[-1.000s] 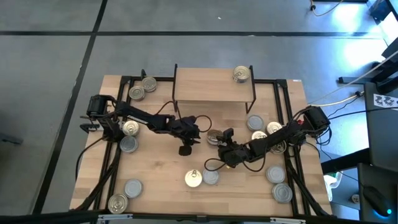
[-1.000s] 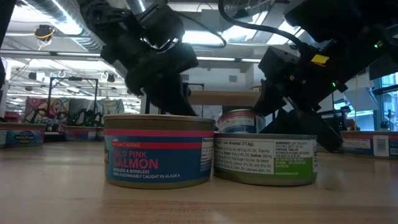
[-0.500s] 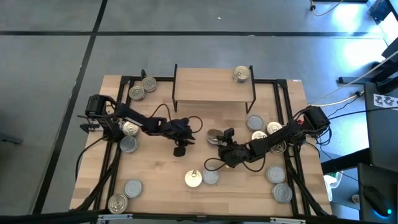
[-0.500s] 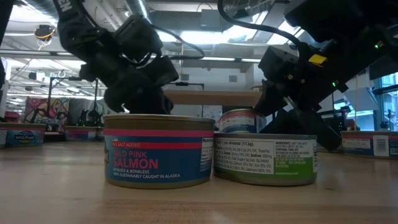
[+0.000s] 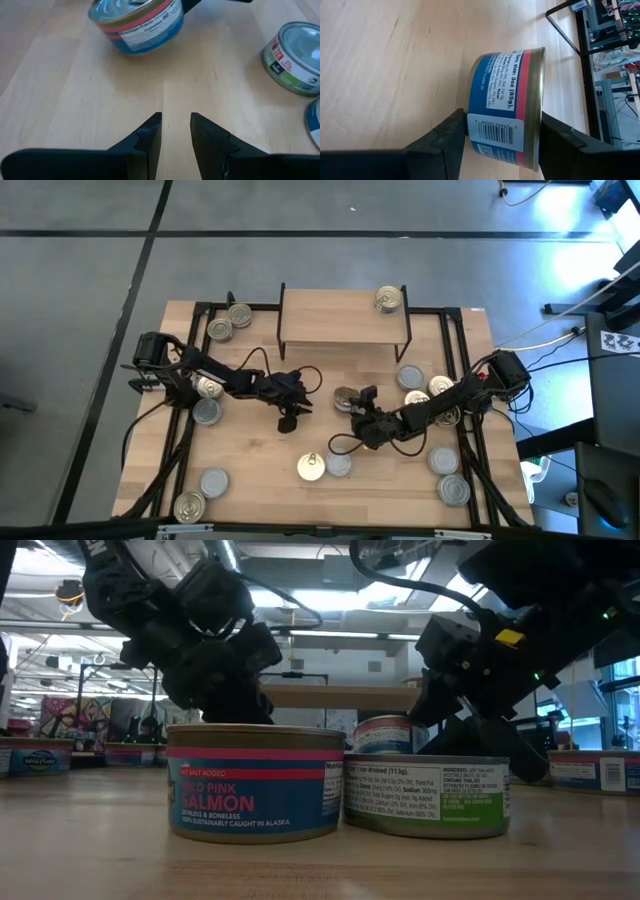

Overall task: Stack canned seafood by type on shelf
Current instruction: Stack the blue pink tuna can on top of the other blue pink tuna can on the shelf

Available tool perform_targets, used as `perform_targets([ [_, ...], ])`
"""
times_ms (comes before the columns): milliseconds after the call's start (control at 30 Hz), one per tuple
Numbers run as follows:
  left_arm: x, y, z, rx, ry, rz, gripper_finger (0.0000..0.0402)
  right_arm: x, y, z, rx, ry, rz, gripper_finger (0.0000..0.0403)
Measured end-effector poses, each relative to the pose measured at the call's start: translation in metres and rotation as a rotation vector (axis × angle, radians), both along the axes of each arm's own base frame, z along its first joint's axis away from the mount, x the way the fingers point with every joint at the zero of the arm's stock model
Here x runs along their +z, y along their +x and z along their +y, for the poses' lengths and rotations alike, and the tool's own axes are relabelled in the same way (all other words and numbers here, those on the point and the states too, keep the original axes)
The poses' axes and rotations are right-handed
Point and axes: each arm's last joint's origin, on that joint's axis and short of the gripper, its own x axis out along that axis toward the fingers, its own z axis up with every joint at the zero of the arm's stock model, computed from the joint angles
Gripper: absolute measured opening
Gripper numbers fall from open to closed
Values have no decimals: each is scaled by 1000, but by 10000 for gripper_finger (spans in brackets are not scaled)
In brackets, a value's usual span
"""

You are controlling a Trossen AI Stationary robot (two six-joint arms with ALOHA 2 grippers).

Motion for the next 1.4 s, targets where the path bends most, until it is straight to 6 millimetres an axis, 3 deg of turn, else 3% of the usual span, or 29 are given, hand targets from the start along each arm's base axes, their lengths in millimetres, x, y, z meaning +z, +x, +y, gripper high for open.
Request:
perform_targets([
  [500, 19, -12, -1, -7, 6, 36, 100, 25, 17, 4, -74, -108, -49, 195],
  [767, 33, -24, -1, -16, 16, 19, 100, 55, 24, 4, -80, -145, 12, 195],
  [1000, 35, -34, -4, -22, 12, 8, 100, 100, 11, -2, -120, -153, -41, 193],
  [1167, 31, -36, -5, -12, 17, 18, 100, 136, -7, -24, -185, -159, -71, 194],
  [1400, 32, -35, -4, 12, 29, 1, 100, 173, -36, -78, -337, -173, -84, 196],
])
